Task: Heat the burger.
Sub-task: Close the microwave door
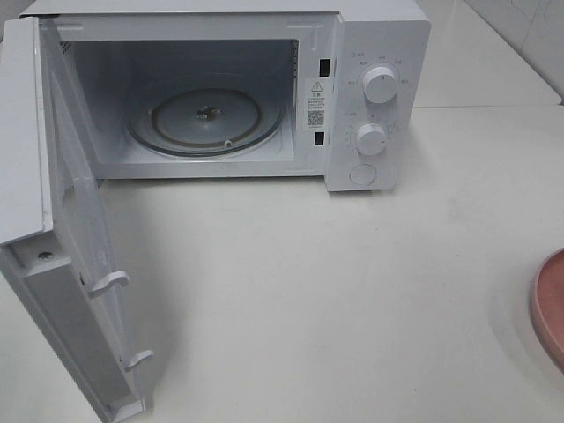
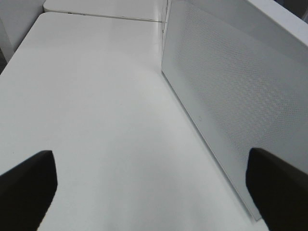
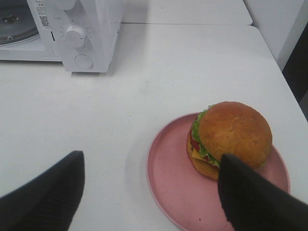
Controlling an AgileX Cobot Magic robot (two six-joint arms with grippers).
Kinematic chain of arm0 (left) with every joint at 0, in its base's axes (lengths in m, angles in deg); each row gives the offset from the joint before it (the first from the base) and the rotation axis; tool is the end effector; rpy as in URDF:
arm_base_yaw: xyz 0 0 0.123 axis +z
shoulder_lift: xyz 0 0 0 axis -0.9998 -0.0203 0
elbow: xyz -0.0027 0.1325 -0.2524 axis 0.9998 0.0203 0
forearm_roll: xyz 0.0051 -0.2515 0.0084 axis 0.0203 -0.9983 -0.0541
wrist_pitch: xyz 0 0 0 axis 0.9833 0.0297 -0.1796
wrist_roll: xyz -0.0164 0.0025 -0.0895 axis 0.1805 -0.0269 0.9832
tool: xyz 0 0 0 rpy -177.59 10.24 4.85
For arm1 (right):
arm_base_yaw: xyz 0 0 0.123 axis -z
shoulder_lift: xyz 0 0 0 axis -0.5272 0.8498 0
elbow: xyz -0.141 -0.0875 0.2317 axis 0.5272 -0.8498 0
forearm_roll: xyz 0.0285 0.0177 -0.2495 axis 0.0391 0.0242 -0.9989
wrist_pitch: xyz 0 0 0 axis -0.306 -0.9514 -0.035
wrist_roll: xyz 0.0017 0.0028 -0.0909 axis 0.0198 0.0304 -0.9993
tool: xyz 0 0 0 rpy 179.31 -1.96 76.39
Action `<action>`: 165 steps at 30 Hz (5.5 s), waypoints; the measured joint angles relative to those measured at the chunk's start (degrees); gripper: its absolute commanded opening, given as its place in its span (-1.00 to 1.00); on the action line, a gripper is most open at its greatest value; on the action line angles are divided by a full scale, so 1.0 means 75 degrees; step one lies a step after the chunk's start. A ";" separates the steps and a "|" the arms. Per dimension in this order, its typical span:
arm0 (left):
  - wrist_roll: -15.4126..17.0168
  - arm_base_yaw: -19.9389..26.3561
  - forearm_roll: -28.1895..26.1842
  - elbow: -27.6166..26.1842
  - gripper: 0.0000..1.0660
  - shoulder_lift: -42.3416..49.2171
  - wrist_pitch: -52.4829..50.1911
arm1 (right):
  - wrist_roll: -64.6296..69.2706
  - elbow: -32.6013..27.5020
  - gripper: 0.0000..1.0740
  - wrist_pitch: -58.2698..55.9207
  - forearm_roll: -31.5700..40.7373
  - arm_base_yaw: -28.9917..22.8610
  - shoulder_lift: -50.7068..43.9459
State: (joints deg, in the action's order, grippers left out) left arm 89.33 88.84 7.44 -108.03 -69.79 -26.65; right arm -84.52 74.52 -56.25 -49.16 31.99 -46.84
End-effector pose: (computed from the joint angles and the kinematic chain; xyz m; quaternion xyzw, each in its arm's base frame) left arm -0.0092 -0.0041 0.2813 -0.0163 0.8518 -0.0364 0.5223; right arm -0.0035 0.0007 0.2827 0.0105 0.8358 0.0097 0.5488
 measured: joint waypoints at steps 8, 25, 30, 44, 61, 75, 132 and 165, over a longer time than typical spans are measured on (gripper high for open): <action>0.0038 0.0000 -0.0008 -0.0183 0.48 -0.0321 -0.0466 | 0.0000 0.0000 0.42 0.0000 0.0000 0.0000 0.0000; 0.0038 0.0000 0.0275 -0.0183 -1.00 -0.3300 -0.2506 | 0.0000 0.0000 0.42 0.0000 0.0000 0.0000 0.0000; -0.0321 0.0000 0.0466 0.0061 -1.00 -0.4179 -0.3820 | 0.0000 0.0000 0.42 0.0000 0.0000 0.0000 0.0000; -0.0932 0.0000 0.0390 0.1902 -1.00 -0.6203 -0.9465 | 0.0000 0.0000 0.42 0.0000 0.0000 0.0000 0.0000; 0.1413 0.0000 0.3774 0.2261 -1.00 -0.9473 -1.3476 | 0.0000 0.0000 0.42 0.0000 0.0000 0.0000 0.0000; 0.1329 -0.1047 0.3766 0.2246 -1.00 -1.0825 -1.4813 | 0.0000 0.0000 0.42 0.0000 0.0000 0.0000 0.0000; 0.1261 -0.4523 0.0917 -0.3079 -1.00 -1.4523 -1.3354 | 0.0000 0.0000 0.42 0.0000 0.0000 0.0000 0.0000; 0.0489 -0.4798 0.0443 -0.4989 -1.00 -1.4927 -1.0359 | 0.0000 0.0000 0.42 0.0000 0.0031 0.0000 0.0000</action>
State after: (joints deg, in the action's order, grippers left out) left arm 93.00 52.85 10.77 -145.44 -181.75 -104.34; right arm -84.52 74.52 -56.25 -48.93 31.99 -46.84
